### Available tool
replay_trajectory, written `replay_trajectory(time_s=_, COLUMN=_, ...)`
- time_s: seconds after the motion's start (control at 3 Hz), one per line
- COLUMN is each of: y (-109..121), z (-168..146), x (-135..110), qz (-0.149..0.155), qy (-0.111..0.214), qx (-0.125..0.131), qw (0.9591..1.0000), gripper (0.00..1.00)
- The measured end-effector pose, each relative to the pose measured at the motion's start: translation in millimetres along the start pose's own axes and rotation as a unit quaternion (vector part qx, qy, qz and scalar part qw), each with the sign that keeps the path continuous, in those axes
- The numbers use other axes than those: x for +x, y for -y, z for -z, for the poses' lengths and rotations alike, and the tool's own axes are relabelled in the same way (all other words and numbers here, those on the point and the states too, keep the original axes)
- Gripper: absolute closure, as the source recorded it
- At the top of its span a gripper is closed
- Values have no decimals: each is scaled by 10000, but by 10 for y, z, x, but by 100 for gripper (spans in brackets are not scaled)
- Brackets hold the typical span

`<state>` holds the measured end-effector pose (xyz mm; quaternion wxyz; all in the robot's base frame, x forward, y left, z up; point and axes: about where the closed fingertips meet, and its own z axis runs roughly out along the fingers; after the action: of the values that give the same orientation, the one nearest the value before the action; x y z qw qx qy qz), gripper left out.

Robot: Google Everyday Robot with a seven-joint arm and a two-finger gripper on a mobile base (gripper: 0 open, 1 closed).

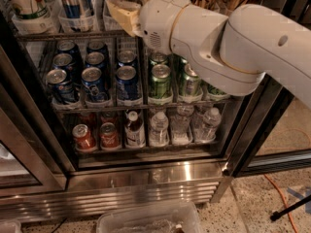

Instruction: Pick redbull can from top shelf of fridge

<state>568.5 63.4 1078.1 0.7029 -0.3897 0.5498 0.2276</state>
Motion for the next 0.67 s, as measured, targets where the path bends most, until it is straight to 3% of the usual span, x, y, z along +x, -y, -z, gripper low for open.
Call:
replay_trajectory(time_s=0.33, y=-43, z=-14, x=-85, qz=92, qy=81, qx=-128, qw=9998, gripper=100)
replay_trajectory(time_s=0.67, y=-233, z=85, x=-242, qz=299, qy=235, qx=-383, qw=9985, gripper=100)
